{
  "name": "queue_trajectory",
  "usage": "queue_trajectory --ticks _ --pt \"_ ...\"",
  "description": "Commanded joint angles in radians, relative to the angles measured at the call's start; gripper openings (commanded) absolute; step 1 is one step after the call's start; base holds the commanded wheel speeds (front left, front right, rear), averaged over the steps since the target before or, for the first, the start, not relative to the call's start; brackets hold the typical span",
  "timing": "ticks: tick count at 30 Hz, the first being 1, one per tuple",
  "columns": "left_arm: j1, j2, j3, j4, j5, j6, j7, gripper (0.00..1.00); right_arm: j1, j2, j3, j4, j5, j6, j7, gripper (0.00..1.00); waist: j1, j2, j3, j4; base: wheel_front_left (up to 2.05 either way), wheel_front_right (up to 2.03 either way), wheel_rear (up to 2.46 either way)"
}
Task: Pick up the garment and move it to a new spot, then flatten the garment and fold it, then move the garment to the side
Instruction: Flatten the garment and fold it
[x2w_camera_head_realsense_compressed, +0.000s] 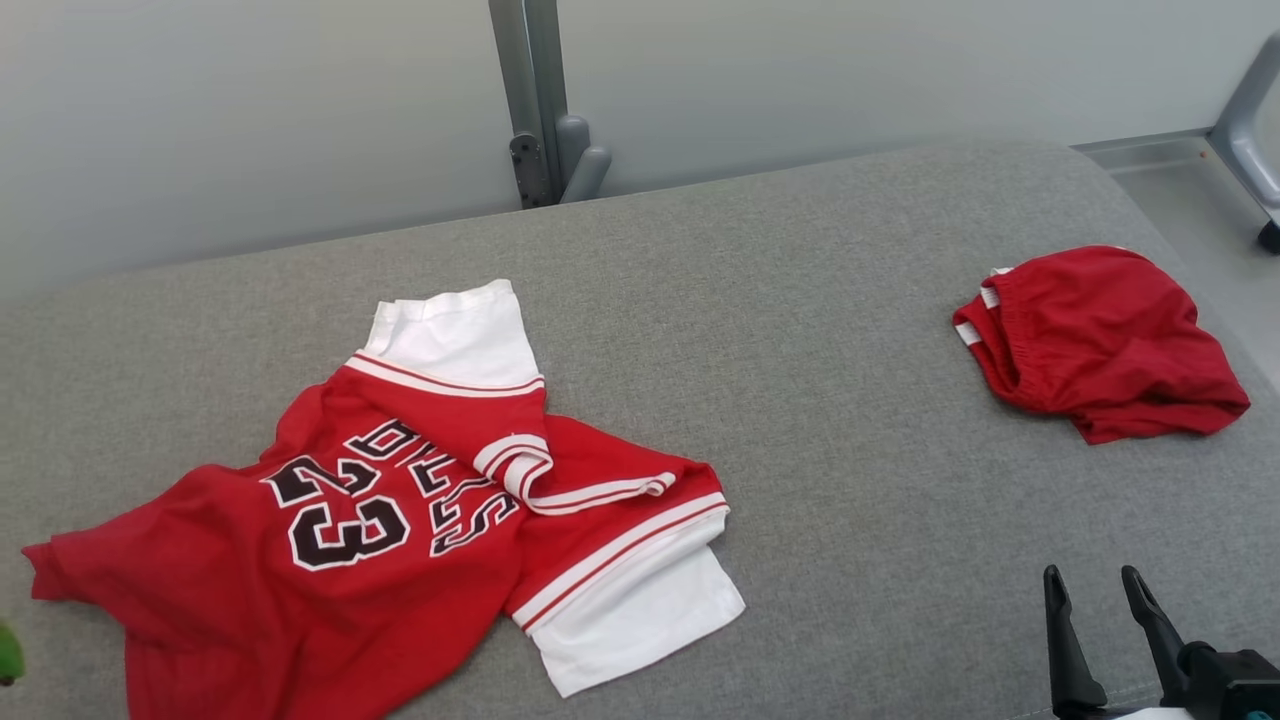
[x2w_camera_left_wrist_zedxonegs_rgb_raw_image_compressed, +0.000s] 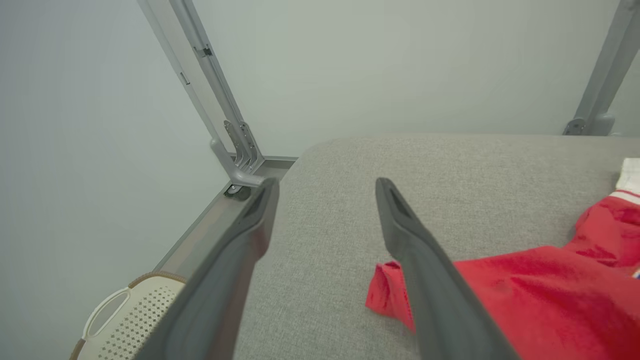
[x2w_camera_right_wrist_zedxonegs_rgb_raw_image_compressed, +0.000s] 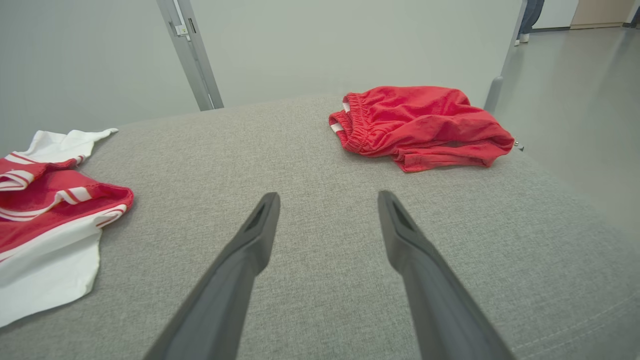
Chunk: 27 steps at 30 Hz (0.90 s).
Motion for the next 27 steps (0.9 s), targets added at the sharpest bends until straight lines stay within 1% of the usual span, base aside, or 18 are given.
queue_trajectory --ticks 1,4,8,11,12,15,16,19,20,22,23,27 --pt "0.025 -0.015 0.001 -0.028 0.017 0.006 -0.017 1.0 0.015 -0.002 -0.004 -0.005 -0.002 -0.001 0.0 1.0 0.0 0.0056 -0.011 0.016 0.0 0.0 0.0" --pt "0.072 -0.059 -0.01 -0.13 0.026 0.023 -0.042 1.0 0.014 -0.003 -0.005 -0.01 -0.011 -0.001 0.0 1.0 0.0 0.0056 -0.018 0.045 0.0 0.0 0.0" --pt "0.144 -0.141 -0.052 -0.269 0.06 0.055 -0.057 1.0 0.012 -0.003 -0.005 -0.015 -0.01 -0.001 0.0 1.0 0.0 0.0056 -0.028 0.087 0.0 0.0 0.0" --pt "0.184 -0.221 -0.076 -0.36 0.109 0.053 -0.064 1.0 0.023 -0.003 -0.013 -0.027 -0.006 -0.001 0.0 1.0 0.0 0.0056 -0.041 0.13 0.0 0.0 0.0" --pt "0.193 -0.245 -0.072 -0.39 0.144 0.054 -0.064 1.0 0.027 -0.003 -0.015 -0.033 -0.001 -0.001 0.0 1.0 0.0 0.0056 -0.045 0.145 0.0 0.0 0.0" --pt "0.24 -0.32 -0.066 -0.427 0.238 0.034 -0.063 1.0 0.035 -0.003 -0.018 -0.048 0.002 -0.001 0.0 1.0 0.0 0.0056 -0.06 0.189 0.0 0.0 0.0" --pt "0.24 -0.32 -0.066 -0.427 0.238 0.034 -0.063 1.0 0.035 -0.003 -0.018 -0.048 0.002 -0.001 0.0 1.0 0.0 0.0056 -0.06 0.189 0.0 0.0 0.0" --pt "0.284 -0.382 -0.048 -0.431 0.311 -0.01 -0.064 1.0 0.035 -0.002 -0.026 -0.061 0.003 -0.001 0.0 1.0 0.0 0.0056 -0.078 0.23 0.0 0.0 0.0" --pt "0.303 -0.403 -0.039 -0.43 0.329 -0.033 -0.064 1.0 0.033 -0.002 -0.027 -0.064 0.003 -0.001 0.0 1.0 0.0 0.0056 -0.084 0.242 0.0 0.0 0.0" --pt "0.341 -0.429 -0.009 -0.412 0.367 -0.06 -0.064 1.0 0.024 -0.003 -0.031 -0.066 0.003 -0.001 0.0 1.0 0.0 0.0056 -0.094 0.258 0.0 0.0 0.0" --pt "0.375 -0.456 0.017 -0.394 0.403 -0.096 -0.064 1.0 0.02 -0.003 -0.038 -0.058 0.006 -0.001 0.0 1.0 0.0 0.0056 -0.107 0.271 0.0 0.0 0.0" --pt "0.428 -0.492 0.073 -0.346 0.458 -0.159 -0.064 1.0 0.034 -0.003 -0.042 -0.042 0.006 -0.001 0.0 1.0 0.0 0.0056 -0.136 0.298 0.0 0.0 0.0"
